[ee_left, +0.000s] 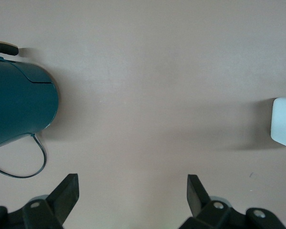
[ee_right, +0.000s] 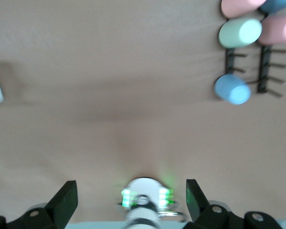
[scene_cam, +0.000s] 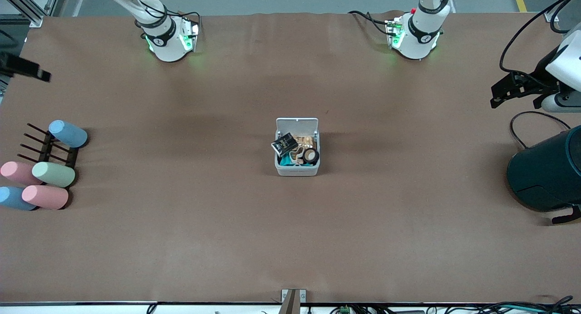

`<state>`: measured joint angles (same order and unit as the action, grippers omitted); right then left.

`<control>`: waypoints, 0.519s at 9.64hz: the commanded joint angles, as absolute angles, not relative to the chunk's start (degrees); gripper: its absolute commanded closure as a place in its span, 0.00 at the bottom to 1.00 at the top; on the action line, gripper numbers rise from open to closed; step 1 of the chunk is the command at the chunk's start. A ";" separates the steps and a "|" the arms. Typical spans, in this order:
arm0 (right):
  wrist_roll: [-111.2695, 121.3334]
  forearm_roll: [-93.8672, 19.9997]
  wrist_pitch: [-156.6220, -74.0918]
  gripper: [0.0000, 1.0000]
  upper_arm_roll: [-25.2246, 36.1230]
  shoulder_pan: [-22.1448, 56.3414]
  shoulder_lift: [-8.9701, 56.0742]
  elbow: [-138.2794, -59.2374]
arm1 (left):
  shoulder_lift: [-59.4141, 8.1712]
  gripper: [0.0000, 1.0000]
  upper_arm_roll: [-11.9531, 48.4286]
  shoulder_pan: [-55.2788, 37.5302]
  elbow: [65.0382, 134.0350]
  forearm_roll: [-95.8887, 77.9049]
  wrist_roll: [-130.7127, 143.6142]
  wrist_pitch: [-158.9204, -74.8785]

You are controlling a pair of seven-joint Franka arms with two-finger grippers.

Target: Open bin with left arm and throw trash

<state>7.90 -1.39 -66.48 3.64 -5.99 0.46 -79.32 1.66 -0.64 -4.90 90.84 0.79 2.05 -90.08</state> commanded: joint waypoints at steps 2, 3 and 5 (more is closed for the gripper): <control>12.75 1.76 -73.10 0.00 1.85 -4.32 -0.45 -79.64 | 1.67 0.00 -0.79 -3.78 90.70 0.18 1.05 -90.53; 12.74 1.67 -74.34 0.00 1.93 -3.96 -0.09 -79.11 | 1.67 0.00 -0.79 -3.69 90.70 0.09 1.05 -90.53; 12.66 0.01 -77.50 0.00 1.76 -2.56 0.17 -79.01 | 1.58 0.00 -0.79 -3.52 90.62 0.17 1.05 -90.53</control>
